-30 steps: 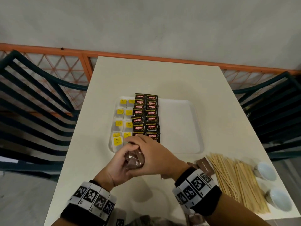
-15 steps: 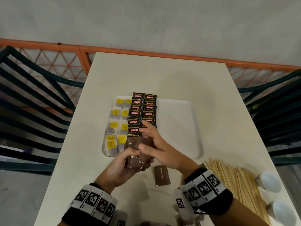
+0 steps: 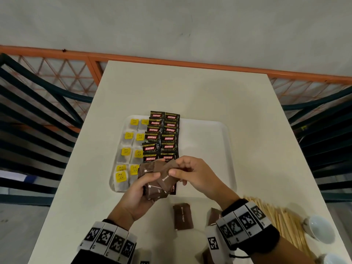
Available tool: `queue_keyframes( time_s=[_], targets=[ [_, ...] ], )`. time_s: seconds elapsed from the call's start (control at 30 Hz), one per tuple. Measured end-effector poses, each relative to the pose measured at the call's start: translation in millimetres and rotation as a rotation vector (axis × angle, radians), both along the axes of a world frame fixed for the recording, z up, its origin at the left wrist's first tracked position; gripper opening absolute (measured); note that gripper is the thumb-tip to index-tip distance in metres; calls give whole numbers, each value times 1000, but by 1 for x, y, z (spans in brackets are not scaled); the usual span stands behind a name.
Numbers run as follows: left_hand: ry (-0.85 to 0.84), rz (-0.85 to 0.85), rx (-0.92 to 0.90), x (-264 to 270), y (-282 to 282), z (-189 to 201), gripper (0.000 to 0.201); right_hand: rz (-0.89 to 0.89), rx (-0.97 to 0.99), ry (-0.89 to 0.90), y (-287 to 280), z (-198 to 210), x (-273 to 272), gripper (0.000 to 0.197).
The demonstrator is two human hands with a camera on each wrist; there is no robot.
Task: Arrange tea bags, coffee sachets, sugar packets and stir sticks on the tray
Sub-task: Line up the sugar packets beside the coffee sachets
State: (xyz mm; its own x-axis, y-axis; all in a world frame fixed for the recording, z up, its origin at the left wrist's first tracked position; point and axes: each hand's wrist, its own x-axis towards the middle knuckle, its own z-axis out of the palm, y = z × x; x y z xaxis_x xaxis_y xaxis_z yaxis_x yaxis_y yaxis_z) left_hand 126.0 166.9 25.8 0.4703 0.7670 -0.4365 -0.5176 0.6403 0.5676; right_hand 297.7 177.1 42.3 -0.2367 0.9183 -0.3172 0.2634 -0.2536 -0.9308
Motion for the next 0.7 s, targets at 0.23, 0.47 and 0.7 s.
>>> queue_keyframes(
  time_s=[0.23, 0.47, 0.7],
  targets=[
    [57, 67, -61, -3, 11, -10, 90, 57, -95, 110, 23, -2, 10, 13],
    [52, 103, -74, -3, 27, -13, 92, 178, -184, 201, 52, -5, 13, 8],
    [68, 140, -64, -5, 41, -17, 102, 224, -176, 174, 72, -11, 19, 14]
  ],
)
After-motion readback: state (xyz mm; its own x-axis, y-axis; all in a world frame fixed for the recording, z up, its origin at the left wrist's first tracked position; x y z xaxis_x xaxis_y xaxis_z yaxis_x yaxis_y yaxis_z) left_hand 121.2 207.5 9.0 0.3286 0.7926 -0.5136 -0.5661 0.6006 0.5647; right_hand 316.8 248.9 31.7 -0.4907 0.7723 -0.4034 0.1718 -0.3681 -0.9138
